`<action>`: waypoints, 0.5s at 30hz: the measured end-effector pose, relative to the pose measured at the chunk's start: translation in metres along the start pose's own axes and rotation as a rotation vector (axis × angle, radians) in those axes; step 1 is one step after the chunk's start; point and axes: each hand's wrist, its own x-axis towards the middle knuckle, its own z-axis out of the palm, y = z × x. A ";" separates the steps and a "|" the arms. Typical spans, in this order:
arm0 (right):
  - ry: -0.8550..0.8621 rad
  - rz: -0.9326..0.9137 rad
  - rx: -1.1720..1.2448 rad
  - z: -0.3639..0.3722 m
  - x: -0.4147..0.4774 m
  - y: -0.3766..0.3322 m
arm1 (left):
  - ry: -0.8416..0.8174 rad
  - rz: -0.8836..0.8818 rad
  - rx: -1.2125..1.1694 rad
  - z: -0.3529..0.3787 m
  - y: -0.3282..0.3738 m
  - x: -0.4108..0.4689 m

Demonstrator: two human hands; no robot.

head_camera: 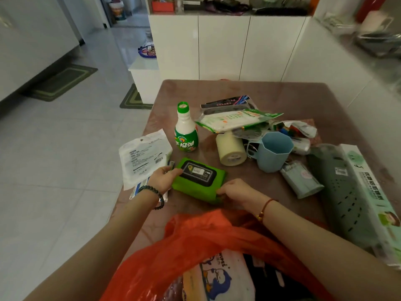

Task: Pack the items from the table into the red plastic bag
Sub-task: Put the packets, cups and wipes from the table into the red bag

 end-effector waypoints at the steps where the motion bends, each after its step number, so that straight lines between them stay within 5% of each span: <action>1: 0.012 -0.005 0.072 -0.002 -0.008 0.002 | -0.029 -0.002 0.006 -0.002 0.001 -0.005; 4: 0.024 -0.061 0.443 -0.011 -0.041 -0.011 | -0.150 0.006 -0.050 -0.002 0.013 -0.031; 8: 0.191 -0.224 0.505 -0.030 -0.084 -0.026 | -0.165 0.205 -0.185 -0.008 0.040 -0.092; 12: 0.194 -0.379 0.724 -0.052 -0.149 -0.014 | -0.613 0.116 -0.193 -0.012 0.040 -0.171; 15: 0.146 -0.627 0.775 -0.054 -0.205 0.005 | -0.716 0.080 -0.272 0.001 0.028 -0.207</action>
